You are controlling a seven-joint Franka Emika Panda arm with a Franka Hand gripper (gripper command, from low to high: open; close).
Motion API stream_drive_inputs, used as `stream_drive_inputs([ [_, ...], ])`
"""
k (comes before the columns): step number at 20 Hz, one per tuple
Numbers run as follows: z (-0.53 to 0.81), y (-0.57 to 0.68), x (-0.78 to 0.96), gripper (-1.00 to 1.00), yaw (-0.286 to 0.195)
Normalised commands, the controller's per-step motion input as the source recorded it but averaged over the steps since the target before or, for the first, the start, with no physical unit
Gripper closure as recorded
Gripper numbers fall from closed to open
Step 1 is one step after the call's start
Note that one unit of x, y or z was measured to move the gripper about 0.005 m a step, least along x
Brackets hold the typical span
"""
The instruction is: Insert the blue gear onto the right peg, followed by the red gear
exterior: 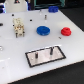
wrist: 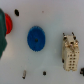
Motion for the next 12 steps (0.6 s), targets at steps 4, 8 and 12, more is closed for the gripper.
stream_drive_inputs([
  [4, -0.18, 0.37, -0.62, -1.00, 0.000],
  [8, -0.23, 0.37, -0.60, -1.00, 0.000],
  [12, -0.38, 0.30, -0.51, -1.00, 0.000],
])
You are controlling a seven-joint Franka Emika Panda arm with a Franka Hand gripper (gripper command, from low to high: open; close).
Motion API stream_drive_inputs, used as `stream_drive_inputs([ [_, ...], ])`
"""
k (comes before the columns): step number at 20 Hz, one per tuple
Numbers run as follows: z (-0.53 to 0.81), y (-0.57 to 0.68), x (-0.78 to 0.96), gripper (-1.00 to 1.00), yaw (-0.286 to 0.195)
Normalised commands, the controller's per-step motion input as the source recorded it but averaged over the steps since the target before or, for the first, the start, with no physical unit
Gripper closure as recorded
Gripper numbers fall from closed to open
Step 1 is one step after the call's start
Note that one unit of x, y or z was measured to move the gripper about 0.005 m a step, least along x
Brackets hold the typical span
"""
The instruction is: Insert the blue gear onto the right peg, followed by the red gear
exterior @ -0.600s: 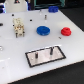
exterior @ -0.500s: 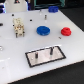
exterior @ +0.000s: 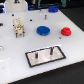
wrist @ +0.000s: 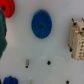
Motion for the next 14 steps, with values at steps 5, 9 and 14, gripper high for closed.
stream_drive_inputs([
  [5, -0.43, 0.24, -0.45, -1.00, 0.000],
  [9, -0.49, 0.21, -0.36, -1.00, 0.000],
  [14, -0.52, 0.15, -0.27, -1.00, 0.000],
])
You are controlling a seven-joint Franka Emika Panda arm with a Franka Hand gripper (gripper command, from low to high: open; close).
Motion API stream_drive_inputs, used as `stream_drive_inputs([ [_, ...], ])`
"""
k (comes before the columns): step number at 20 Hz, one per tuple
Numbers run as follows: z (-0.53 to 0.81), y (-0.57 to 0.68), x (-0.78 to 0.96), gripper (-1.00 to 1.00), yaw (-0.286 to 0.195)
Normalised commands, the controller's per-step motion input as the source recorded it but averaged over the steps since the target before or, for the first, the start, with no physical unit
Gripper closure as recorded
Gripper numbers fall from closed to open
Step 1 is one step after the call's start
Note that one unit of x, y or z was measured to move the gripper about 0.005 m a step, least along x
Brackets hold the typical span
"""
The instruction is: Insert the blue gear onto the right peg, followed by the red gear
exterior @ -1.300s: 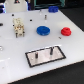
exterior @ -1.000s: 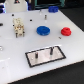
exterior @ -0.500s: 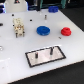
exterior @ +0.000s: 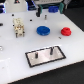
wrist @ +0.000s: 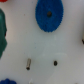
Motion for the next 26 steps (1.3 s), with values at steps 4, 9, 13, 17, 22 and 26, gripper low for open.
stream_drive_inputs([
  [4, -0.54, 0.09, -0.24, -1.00, 0.000],
  [9, -0.52, 0.04, -0.20, -1.00, 0.000],
  [13, -0.49, 0.02, -0.19, -1.00, 0.000],
  [17, -0.48, 0.00, -0.17, -1.00, 0.000],
  [22, -0.36, -0.07, -0.28, 1.00, 0.000],
  [26, -0.21, -0.03, -0.31, 1.00, 0.000],
])
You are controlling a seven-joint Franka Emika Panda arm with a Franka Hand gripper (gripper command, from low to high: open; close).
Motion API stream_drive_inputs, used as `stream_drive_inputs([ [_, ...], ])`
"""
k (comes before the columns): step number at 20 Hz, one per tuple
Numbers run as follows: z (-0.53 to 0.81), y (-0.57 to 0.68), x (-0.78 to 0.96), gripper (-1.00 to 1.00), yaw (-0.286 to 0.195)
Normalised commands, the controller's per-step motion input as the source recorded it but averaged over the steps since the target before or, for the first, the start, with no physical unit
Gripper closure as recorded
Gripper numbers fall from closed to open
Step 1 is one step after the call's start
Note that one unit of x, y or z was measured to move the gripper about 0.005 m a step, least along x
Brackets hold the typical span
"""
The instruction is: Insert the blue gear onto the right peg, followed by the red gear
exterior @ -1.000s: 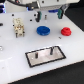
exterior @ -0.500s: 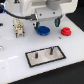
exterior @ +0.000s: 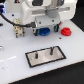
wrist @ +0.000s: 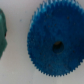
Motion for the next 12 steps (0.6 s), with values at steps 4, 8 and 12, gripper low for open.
stream_drive_inputs([
  [4, 0.00, 0.00, -0.34, -1.00, 0.000],
  [8, -0.01, -0.06, -0.63, -1.00, 0.000],
  [12, -0.01, -0.12, -0.52, -1.00, 0.000],
])
